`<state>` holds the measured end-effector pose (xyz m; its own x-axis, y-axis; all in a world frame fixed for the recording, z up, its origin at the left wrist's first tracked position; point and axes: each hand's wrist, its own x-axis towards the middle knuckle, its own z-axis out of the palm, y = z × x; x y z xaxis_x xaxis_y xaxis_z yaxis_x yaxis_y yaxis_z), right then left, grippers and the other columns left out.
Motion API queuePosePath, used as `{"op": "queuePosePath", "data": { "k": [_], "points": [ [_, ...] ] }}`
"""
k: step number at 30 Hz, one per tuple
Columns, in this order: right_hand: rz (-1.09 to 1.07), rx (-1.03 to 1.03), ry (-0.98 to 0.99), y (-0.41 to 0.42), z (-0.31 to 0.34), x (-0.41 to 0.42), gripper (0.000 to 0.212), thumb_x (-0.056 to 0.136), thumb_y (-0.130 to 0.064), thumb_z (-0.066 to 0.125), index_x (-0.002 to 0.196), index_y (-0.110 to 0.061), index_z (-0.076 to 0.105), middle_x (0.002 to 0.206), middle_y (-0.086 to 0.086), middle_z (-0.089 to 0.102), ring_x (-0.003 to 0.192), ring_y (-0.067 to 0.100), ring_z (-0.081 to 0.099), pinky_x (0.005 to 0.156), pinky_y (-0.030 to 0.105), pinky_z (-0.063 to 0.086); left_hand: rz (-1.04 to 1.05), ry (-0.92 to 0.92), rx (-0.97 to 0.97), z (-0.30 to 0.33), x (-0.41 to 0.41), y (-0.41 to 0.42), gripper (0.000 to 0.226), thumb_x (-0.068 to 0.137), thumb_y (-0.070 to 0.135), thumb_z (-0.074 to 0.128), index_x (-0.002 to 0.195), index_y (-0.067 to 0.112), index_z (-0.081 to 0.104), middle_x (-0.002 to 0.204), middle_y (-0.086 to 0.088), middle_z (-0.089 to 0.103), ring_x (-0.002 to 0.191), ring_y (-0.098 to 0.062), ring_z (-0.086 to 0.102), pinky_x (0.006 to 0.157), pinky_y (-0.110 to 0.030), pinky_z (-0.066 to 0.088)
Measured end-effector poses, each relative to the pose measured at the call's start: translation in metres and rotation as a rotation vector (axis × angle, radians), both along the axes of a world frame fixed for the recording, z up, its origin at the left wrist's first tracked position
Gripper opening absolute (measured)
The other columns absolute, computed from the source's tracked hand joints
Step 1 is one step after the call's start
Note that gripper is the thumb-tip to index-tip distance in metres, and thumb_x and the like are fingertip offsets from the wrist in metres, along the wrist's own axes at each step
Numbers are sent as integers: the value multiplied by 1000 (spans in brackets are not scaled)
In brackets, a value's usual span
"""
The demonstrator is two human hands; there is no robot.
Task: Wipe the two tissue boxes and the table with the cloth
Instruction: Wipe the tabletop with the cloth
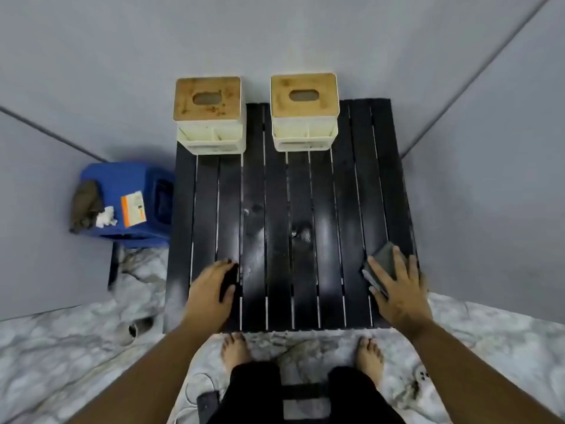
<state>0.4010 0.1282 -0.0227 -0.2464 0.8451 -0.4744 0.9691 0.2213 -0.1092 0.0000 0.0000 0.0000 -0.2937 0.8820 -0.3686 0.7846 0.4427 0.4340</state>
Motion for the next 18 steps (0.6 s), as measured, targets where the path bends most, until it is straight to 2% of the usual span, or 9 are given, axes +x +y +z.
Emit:
{"op": "queuePosePath", "data": {
  "k": [3,6,8,14,16,18],
  "points": [
    [42,110,56,14,-19,-9,75,84,-33,72,150,-44,37,167,11,14,146,46,21,115,63,27,-119,118,74,-22,2,33,58,92,41,52,146,20,47,158,0,40,148,-27,32,114,-50,32],
    [-43,227,105,20,-33,-23,75,76,-21,79,145,-35,51,164,13,24,137,44,32,103,62,36,-127,177,151,-41,0,48,63,91,48,49,148,22,45,160,0,37,150,-27,28,113,-53,29],
    [-76,310,138,31,-42,-35,73,76,-19,78,144,-34,52,162,15,27,133,43,33,101,61,35,-127,183,210,-53,-3,52,65,90,49,50,149,21,44,160,0,37,150,-27,28,114,-53,26],
    [-111,389,172,64,-54,-77,60,89,-43,63,146,-37,46,162,14,24,134,41,31,108,59,28,-110,226,279,-69,0,57,65,87,51,51,146,24,49,159,3,39,150,-23,29,115,-50,21],
    [-114,403,170,65,-57,-78,64,87,-59,53,147,-38,43,162,14,24,134,42,31,109,60,26,-115,254,301,-72,0,57,62,87,52,49,142,23,53,158,3,41,150,-22,30,114,-50,22],
    [-63,410,191,65,-57,-75,68,86,-63,42,148,-37,42,161,17,24,133,44,31,107,61,26,-123,271,310,-74,0,58,61,87,53,49,140,23,55,157,4,42,149,-21,31,113,-47,23]
  ]
}}
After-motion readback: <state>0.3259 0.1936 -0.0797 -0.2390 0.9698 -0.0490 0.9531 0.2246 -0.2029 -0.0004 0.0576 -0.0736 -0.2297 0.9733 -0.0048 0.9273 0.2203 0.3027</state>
